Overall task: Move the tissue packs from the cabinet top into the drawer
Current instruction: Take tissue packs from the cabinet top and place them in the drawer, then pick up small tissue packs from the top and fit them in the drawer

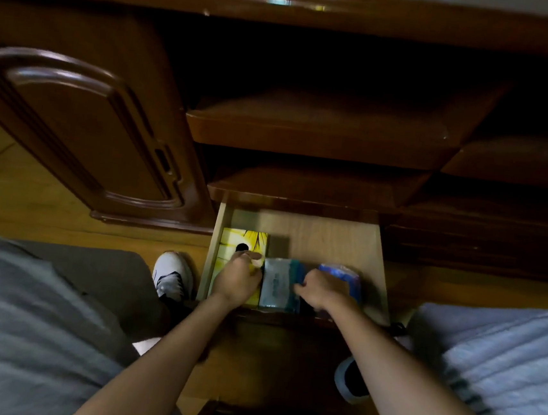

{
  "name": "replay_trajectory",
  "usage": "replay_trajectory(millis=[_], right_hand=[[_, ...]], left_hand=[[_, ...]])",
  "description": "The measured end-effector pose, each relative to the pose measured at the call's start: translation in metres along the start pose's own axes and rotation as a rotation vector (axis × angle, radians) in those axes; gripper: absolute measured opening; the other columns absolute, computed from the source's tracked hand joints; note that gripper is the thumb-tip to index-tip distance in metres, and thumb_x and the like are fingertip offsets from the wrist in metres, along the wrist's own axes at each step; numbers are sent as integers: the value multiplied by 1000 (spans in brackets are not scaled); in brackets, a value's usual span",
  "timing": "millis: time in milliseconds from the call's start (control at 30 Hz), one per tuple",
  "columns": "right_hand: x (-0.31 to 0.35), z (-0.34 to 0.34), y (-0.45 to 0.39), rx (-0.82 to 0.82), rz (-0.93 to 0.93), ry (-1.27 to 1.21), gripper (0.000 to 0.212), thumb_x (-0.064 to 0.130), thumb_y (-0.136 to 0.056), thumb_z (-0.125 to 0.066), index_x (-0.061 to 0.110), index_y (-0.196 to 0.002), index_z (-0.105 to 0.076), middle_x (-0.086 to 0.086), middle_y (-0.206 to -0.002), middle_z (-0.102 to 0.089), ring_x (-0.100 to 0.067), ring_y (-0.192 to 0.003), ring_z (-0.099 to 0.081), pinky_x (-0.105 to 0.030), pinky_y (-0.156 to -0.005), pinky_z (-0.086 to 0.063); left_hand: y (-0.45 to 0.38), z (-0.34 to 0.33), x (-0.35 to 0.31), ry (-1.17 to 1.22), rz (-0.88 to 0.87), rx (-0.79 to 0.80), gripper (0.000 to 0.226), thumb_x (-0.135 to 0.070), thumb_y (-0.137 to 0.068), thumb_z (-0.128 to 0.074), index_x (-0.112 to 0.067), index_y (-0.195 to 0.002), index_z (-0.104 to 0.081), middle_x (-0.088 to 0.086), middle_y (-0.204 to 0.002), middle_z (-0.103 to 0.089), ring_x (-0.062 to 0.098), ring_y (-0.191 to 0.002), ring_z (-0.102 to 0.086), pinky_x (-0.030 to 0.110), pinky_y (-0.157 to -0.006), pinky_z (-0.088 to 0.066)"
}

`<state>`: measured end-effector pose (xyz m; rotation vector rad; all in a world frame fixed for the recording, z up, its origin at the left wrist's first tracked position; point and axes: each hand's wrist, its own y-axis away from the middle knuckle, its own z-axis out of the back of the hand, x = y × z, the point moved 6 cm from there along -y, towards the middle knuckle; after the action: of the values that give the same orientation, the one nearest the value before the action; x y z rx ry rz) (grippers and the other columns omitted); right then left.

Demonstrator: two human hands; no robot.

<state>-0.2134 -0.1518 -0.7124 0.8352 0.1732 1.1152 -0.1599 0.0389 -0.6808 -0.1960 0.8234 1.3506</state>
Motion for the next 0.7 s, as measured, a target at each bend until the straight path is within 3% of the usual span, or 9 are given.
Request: replay_trajectory(millis=[67, 100, 200, 267, 400, 467, 533, 633, 700], right_hand=[[7, 20, 10, -16, 36, -174, 30, 42, -96, -60, 17, -108, -69, -6, -106, -72, -24, -98, -68, -47, -92, -56], [11, 38, 16, -59, 72, -258, 26, 38, -95, -62, 18, -108, -70, -5, -107, -72, -23, -99, -68, -48, -93, -56], [25, 125, 56, -297, 258, -421, 11, 26, -95, -63, 32, -102, -71, 5, -101, -75, -12, -88, -72, -43, -85, -60], [37, 193, 101, -493, 420, -504, 21, 19, -97, -61, 39, -98, -70, 11, -93, -76, -5, -77, -73, -36, -77, -63], [55, 314, 193, -921, 636, -564, 14, 33, -93, -58, 41, -97, -70, 21, -87, -74, -3, -74, -72, -18, -68, -58], [65, 363, 214, -1056, 679, -592, 14, 30, -92, -60, 38, -97, -70, 20, -88, -74, 1, -84, -70, -19, -75, -56], [76, 403, 214, -1070, 647, -591, 19, 21, -93, -62, 35, -104, -69, 17, -100, -72, 2, -98, -65, -26, -87, -54], [87, 442, 190, -986, 426, -267, 31, 28, -95, -59, 35, -126, -61, 9, -127, -62, -13, -122, -54, -35, -96, -47], [88, 458, 174, -943, 307, -4, 30, 34, -97, -56, 36, -126, -64, 8, -129, -63, -18, -123, -54, -39, -95, -48]], left_hand=[[8, 30, -27, -6, -68, -146, 28, -17, -97, -59, -21, -124, -62, 3, -116, -66, 10, -76, -65, 19, -58, -51], [12, 49, -46, -17, -136, -232, 25, -17, -96, -59, -22, -121, -63, -2, -110, -66, 9, -75, -64, 14, -56, -48], [29, 121, -117, -41, -402, -459, 25, -17, -95, -58, -29, -116, -65, -13, -106, -63, 7, -72, -63, 15, -58, -45], [41, 173, -167, -42, -578, -586, 26, -19, -95, -55, -30, -117, -64, -12, -107, -64, 5, -67, -59, 24, -60, -50], [51, 258, -256, -48, -778, -779, 23, -23, -95, -53, -30, -114, -66, -17, -107, -66, 0, -82, -59, 14, -66, -46], [37, 283, -292, -54, -783, -759, 22, -24, -94, -54, -31, -111, -67, -18, -104, -65, 0, -82, -59, 13, -64, -43], [11, 299, -318, 19, -717, -666, 21, -25, -94, -56, -31, -109, -67, -18, -100, -64, 1, -83, -60, 18, -65, -47], [-35, 309, -348, 101, -627, -533, 18, -26, -94, -58, -31, -108, -68, -20, -90, -62, 5, -88, -62, 23, -67, -49], [-66, 310, -367, 64, -630, -485, 20, -25, -94, -61, -28, -112, -68, -15, -92, -62, 10, -91, -63, 25, -71, -49]])
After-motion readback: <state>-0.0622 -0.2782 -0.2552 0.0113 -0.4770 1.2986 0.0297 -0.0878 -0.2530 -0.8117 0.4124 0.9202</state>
